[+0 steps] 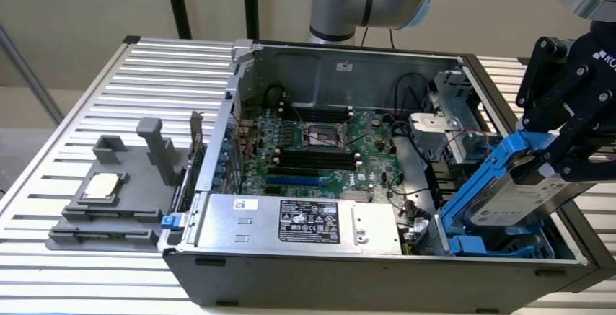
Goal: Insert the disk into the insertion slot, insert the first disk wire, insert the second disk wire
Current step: 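Insert the disk into the insertion slot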
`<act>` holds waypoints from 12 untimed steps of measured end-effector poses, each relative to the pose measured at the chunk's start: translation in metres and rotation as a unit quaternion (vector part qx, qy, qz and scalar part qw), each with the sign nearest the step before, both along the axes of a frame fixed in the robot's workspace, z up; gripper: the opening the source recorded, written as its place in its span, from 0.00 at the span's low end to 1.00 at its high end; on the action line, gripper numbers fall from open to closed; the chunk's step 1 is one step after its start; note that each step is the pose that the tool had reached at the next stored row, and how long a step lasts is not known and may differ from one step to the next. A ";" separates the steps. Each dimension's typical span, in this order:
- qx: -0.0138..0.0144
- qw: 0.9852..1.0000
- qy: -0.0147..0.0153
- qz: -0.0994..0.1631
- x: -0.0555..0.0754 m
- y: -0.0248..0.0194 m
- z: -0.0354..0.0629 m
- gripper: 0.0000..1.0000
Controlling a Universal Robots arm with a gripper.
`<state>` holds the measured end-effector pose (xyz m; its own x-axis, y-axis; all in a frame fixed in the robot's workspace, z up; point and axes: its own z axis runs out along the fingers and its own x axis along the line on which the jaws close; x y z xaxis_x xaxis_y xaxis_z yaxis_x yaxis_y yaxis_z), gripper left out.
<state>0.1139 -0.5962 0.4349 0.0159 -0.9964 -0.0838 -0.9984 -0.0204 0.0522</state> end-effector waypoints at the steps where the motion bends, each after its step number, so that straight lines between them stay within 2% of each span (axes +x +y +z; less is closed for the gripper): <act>1: 0.000 1.000 0.000 0.000 0.000 -0.0001 -0.0003 0.32; 8: 0.001 1.000 0.000 0.000 0.000 -0.0004 -0.0008 0.32; 12: 0.001 1.000 0.000 0.000 0.000 -0.0004 0.0064 0.32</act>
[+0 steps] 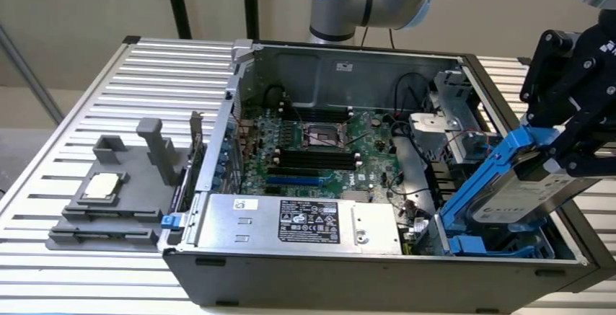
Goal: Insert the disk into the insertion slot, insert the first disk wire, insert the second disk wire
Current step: 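Insert the disk into the insertion slot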
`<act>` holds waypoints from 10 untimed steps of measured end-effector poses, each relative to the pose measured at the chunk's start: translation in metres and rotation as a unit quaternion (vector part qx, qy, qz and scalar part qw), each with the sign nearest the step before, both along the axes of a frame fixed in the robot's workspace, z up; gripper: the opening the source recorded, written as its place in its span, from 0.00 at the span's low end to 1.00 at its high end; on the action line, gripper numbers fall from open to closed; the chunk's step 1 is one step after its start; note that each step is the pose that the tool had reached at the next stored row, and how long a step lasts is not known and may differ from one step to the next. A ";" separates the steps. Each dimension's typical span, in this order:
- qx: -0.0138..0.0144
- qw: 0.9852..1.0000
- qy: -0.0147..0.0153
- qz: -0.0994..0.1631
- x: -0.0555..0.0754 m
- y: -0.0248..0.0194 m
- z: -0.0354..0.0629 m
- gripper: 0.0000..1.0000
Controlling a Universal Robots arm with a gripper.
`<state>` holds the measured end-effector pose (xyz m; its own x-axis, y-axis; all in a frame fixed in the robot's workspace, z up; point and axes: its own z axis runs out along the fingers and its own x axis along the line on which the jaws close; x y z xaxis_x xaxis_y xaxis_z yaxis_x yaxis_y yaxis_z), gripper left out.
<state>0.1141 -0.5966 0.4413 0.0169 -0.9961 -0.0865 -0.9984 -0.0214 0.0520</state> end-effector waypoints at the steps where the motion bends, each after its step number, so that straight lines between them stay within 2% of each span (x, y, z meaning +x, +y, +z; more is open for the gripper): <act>1: 0.000 1.000 0.000 0.000 0.000 0.0000 0.0015 0.32; 10: -0.002 1.000 0.000 0.000 0.000 -0.0026 0.0051 0.32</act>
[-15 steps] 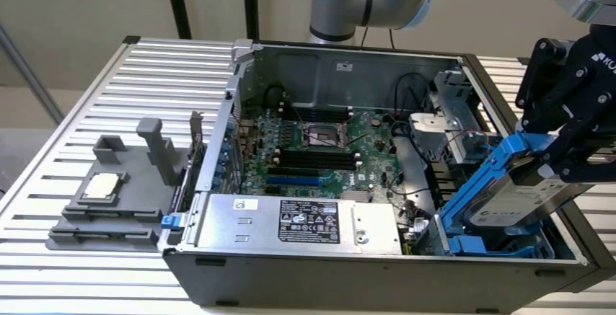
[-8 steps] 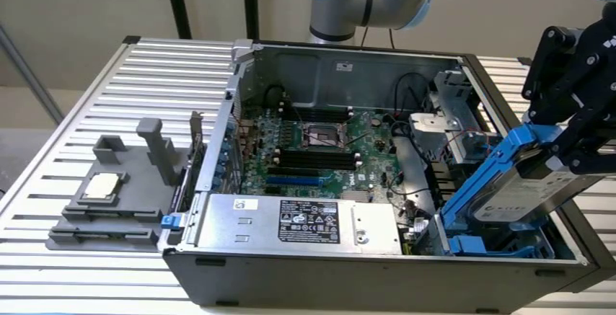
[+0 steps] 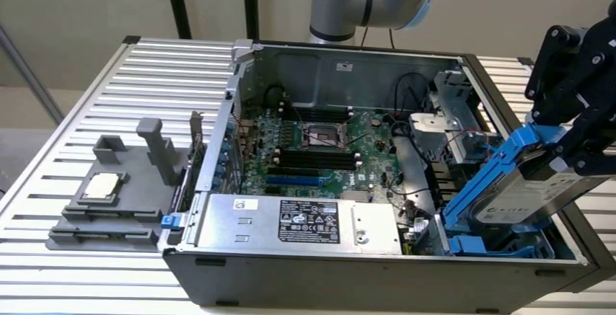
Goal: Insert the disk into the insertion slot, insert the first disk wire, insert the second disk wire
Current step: 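Insert the disk into the insertion slot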
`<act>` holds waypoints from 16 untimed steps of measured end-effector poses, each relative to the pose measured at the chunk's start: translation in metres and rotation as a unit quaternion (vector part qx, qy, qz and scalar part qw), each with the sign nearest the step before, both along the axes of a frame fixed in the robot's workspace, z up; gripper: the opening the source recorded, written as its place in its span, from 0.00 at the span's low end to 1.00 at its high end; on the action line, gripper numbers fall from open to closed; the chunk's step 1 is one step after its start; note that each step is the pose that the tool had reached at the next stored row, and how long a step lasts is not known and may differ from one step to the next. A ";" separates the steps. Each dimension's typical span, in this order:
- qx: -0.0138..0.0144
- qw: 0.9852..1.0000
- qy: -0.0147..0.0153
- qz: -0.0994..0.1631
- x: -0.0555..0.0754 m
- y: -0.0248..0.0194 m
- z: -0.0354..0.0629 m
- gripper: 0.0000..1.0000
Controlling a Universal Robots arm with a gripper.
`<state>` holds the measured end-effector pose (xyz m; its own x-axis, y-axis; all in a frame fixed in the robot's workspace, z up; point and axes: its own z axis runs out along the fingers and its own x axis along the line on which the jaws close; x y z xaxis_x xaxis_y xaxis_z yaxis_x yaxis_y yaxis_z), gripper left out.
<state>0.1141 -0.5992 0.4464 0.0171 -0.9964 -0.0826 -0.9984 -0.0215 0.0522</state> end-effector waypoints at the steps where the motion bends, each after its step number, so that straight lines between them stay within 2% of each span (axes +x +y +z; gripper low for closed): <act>1: 0.000 1.000 0.000 0.000 0.000 -0.0004 0.0000 0.32; 6: -0.002 1.000 0.000 0.000 0.000 -0.0017 0.0000 0.32; 16: -0.002 1.000 0.000 0.006 0.000 -0.0017 -0.0054 0.32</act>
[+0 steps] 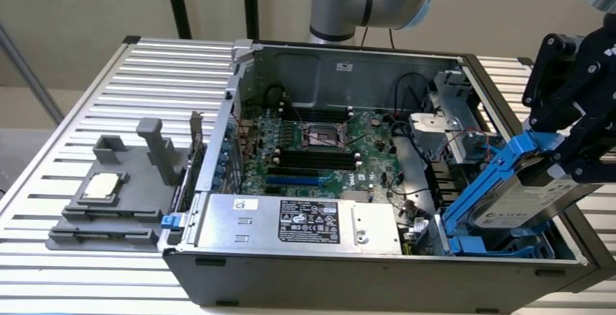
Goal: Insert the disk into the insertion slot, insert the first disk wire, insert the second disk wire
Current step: 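Insert the disk into the insertion slot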
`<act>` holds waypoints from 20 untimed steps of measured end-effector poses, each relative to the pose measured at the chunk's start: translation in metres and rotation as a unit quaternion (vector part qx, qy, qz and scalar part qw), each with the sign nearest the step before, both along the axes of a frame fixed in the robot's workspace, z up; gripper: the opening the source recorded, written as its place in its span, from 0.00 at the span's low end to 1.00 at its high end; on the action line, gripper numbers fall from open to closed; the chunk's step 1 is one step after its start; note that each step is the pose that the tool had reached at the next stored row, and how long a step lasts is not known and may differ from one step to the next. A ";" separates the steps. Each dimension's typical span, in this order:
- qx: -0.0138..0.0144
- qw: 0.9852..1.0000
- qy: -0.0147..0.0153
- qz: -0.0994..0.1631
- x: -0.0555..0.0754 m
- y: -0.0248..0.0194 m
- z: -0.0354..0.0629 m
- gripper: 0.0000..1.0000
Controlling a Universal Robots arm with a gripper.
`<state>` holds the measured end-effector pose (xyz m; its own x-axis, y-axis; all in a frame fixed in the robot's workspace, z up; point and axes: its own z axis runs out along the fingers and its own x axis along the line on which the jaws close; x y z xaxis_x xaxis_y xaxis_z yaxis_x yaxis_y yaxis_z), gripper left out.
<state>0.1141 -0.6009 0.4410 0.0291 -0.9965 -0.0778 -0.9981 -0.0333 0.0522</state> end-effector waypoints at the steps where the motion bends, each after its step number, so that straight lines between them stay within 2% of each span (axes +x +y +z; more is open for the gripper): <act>1: 0.000 1.000 0.000 0.000 0.000 0.0000 -0.0002 0.32; 10: 0.000 1.000 0.000 0.003 0.000 -0.0003 -0.0049 0.32; 12: 0.001 1.000 0.000 0.003 0.000 -0.0005 -0.0062 0.32; 17: 0.012 1.000 0.000 0.003 0.000 -0.0010 -0.0089 0.32; 20: 0.016 1.000 0.000 0.004 0.000 -0.0015 -0.0113 0.32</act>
<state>0.1141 -0.6024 0.4297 0.0361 -0.9933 -0.1096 -0.9978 -0.0419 0.0510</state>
